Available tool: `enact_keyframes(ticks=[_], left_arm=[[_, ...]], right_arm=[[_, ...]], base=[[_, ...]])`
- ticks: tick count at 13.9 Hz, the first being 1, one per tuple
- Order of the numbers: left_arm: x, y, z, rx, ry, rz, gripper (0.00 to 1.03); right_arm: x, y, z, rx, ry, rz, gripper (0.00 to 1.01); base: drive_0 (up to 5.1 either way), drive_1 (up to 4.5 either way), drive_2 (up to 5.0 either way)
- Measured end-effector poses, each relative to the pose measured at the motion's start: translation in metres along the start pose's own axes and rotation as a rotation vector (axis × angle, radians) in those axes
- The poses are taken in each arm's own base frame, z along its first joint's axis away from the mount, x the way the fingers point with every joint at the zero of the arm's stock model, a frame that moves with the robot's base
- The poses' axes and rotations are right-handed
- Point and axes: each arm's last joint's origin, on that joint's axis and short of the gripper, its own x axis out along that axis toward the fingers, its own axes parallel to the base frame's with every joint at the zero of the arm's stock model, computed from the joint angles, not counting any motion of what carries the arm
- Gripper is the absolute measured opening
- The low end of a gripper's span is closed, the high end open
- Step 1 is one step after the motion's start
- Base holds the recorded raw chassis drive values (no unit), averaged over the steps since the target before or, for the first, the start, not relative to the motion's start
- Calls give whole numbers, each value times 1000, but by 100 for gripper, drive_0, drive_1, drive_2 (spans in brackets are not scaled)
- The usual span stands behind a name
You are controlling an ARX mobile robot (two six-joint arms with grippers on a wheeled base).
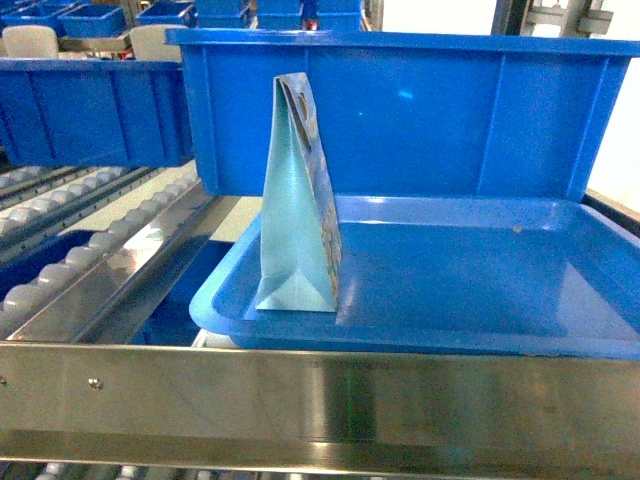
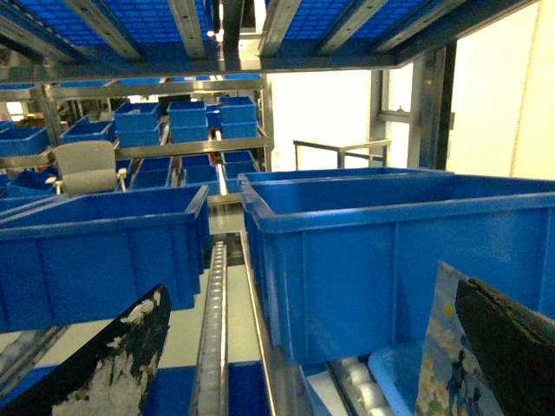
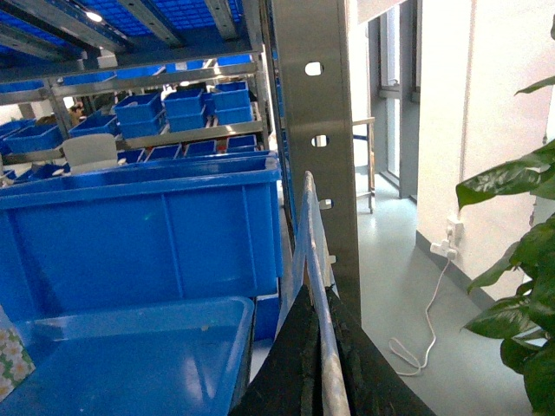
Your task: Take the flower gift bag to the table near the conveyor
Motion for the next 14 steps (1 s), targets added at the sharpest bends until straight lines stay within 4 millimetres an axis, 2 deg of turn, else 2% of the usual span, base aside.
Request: enact_keyframes(ticks=[2,4,6,7,8,10,14], left_arm=[[28,-10,12,-24,-19,-55,98],[55,-34,17,-45,-2,-142,98],[74,-56,11,-53,36,-190,98],[82,-70,-1,-49,89,-207,98],[85,-82,-12,-37,134,-227,98],[86,-105,-20,-23,191,-293,98],[84,-118,-31,-11,248,-295,98]], right_arm=[[0,0,0,0,0,0,2],[0,0,0,0,0,0,2],[0,0,0,0,0,0,2],[0,0,0,0,0,0,2],[0,0,0,0,0,0,2],[0,0,0,0,0,0,2],[0,0,0,0,0,0,2]], base=[[0,0,0],[0,0,0],[0,0,0],[0,0,0],[0,0,0],[0,0,0],[0,0,0]])
